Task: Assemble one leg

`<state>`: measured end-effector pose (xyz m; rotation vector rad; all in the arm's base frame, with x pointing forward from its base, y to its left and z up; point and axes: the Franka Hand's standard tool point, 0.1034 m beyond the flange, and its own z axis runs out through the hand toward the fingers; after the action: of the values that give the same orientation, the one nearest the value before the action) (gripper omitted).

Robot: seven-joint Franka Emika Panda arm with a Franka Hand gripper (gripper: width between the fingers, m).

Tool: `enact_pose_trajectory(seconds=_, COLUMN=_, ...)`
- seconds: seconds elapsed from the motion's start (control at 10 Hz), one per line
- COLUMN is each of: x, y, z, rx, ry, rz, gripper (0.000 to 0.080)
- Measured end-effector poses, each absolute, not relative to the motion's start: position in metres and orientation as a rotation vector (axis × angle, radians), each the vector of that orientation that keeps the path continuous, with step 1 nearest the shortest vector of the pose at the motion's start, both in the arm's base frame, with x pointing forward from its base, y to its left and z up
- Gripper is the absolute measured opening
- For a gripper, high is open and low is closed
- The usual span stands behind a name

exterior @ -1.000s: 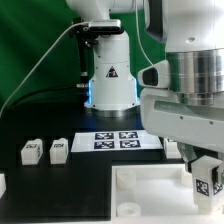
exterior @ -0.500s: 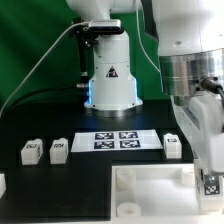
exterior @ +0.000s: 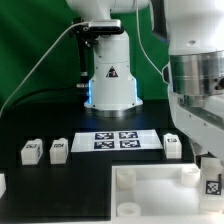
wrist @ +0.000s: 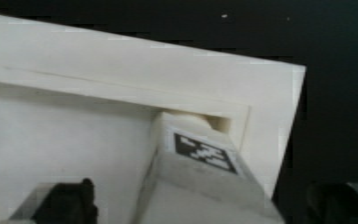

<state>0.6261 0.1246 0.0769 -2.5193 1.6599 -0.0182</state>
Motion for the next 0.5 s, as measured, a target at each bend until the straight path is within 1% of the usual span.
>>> enact_pose_trajectory(seconds=0.1, x=0.6255, y=0.126, z=0.076, rx=-2.624, ry=1.49, rz=-0.033, gripper=0.0645)
enact_pose_trajectory(seconds=0.5, x=0.6263, y=0.123, z=0.0763, rx=-2.869, ry=0.964, rz=-0.071, gripper=0.0649)
